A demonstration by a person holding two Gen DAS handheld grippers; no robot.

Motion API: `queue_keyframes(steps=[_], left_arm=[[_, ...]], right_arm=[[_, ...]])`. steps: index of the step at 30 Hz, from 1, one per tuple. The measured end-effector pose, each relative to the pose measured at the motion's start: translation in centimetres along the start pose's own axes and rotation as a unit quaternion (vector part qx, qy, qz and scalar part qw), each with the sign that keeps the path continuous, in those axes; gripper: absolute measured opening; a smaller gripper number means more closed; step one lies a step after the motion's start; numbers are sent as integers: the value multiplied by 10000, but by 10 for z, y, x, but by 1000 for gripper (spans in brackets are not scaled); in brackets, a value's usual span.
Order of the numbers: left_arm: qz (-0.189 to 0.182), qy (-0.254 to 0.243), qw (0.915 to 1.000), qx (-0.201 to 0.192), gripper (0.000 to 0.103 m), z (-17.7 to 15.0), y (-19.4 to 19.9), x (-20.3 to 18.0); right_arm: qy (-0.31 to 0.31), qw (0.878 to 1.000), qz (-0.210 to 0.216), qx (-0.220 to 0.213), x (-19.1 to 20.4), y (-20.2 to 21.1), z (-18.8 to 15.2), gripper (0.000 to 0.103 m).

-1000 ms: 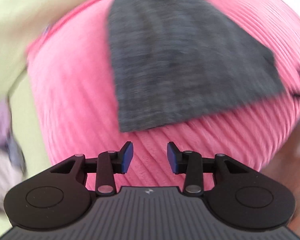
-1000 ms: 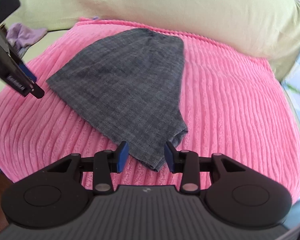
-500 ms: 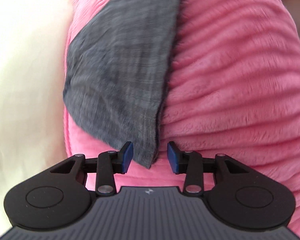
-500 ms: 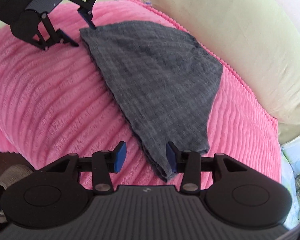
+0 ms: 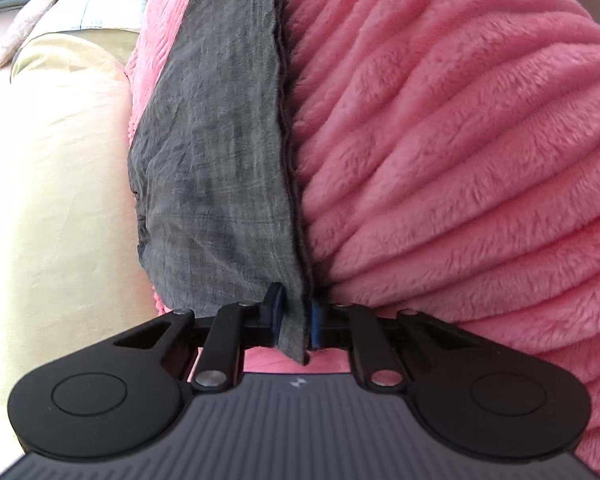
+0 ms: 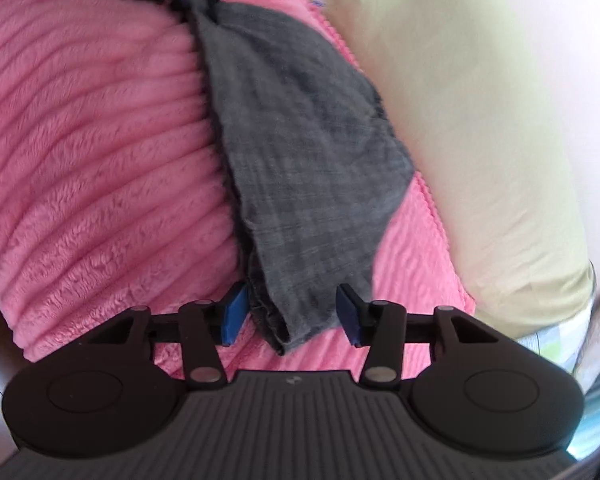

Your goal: Fold clothes

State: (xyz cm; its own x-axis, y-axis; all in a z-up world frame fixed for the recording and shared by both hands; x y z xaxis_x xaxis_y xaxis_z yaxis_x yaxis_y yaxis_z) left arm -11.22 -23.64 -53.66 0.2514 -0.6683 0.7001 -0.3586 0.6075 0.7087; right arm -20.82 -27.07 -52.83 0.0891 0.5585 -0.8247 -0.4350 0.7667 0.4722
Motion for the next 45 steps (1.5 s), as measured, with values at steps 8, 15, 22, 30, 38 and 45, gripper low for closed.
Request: queue_keyframes(steps=[8, 15, 22, 30, 38, 45], left_arm=[[-1486, 1385, 9789, -228, 2, -5, 21, 62], [-2455, 1603, 9555, -330, 2, -12, 46, 112], [-2554, 1948, 9464, -345, 2, -25, 29, 182], [-2479, 1615, 9543, -423, 2, -37, -42, 257], [-2396, 1651, 9560, -366, 2, -43, -107, 303], [-2552, 1637, 9527, -217, 4, -39, -151, 308]], right_arm=[[-546, 9884, 1413, 95, -49, 1, 4, 3], [-1410, 9555, 2583, 219, -155, -26, 8, 1], [-1657, 9358, 3097, 305, -222, -84, 22, 1], [-1606, 9288, 3276, 644, -274, -184, 51, 1], [-1676, 9273, 3230, 875, -299, -274, 64, 1], [-1705, 9153, 3481, 1095, -294, -327, 57, 1]])
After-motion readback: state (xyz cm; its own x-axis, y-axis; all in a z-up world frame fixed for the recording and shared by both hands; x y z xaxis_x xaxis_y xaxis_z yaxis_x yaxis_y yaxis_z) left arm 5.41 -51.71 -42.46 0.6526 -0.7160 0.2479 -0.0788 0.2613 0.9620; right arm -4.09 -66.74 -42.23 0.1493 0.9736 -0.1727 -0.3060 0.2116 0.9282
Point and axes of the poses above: each gripper's, at about its wrist camera, not at the fingertips, and y roughly against the way its jaws point, x to its left, z to its top, the point moved 6 cm from there along -y, roughly the way its jaws point, and after that the axes turned 7 degrees about -z, right-handed, at the moved point
